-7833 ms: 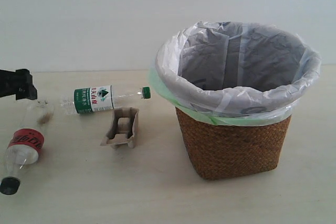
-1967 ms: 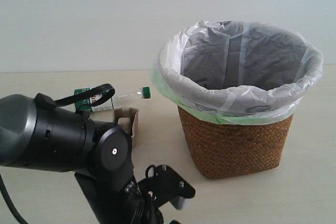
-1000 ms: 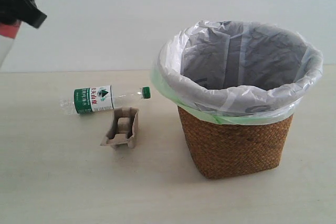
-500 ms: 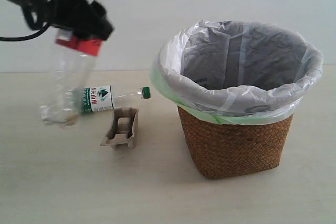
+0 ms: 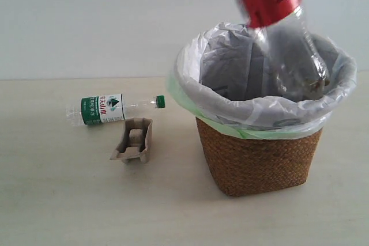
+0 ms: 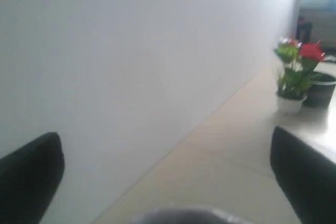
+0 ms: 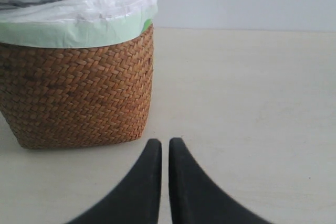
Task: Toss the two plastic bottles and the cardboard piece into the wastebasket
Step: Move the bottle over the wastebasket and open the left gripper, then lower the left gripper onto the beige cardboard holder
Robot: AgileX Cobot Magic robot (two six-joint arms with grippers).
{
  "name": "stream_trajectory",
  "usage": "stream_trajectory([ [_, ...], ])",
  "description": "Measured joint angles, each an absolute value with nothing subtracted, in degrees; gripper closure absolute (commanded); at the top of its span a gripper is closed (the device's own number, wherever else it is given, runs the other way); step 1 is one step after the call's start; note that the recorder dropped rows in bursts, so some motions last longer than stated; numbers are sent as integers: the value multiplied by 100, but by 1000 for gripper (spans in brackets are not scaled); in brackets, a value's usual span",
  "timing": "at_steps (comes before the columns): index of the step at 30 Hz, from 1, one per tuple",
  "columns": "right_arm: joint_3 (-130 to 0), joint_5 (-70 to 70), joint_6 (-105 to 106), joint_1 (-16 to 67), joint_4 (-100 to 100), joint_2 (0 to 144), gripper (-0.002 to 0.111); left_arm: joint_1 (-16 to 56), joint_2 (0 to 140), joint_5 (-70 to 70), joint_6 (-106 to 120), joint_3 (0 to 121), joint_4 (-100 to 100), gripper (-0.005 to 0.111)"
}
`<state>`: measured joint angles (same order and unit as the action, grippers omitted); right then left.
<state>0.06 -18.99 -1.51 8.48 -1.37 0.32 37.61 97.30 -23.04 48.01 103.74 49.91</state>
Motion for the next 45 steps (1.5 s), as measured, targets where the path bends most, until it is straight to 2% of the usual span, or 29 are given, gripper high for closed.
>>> stream_trajectory([
  [5,6,-1899,-151,848,-137,32,106,3555,10042,-2733,3438,10355,3481,0],
  [16,6,-1899,-151,848,-137,32,106,3219,9986,-4296,2603,10350,1685,0],
  [24,6,-1899,-151,848,-137,32,106,3093,9980,-5974,63,10350,-2413,0],
  [29,6,-1899,-151,848,-137,32,106,2979,10277,-6697,-371,10350,-2948,0],
  [41,6,-1899,-151,848,-137,32,106,2979,11366,-6877,-1335,10350,-3070,0],
  [43,6,-1899,-151,848,-137,32,106,2979,11513,-6939,-1479,10350,-3070,4],
  [45,6,-1899,-151,848,-137,32,106,2979,11671,-6965,-1536,10350,-3059,14],
])
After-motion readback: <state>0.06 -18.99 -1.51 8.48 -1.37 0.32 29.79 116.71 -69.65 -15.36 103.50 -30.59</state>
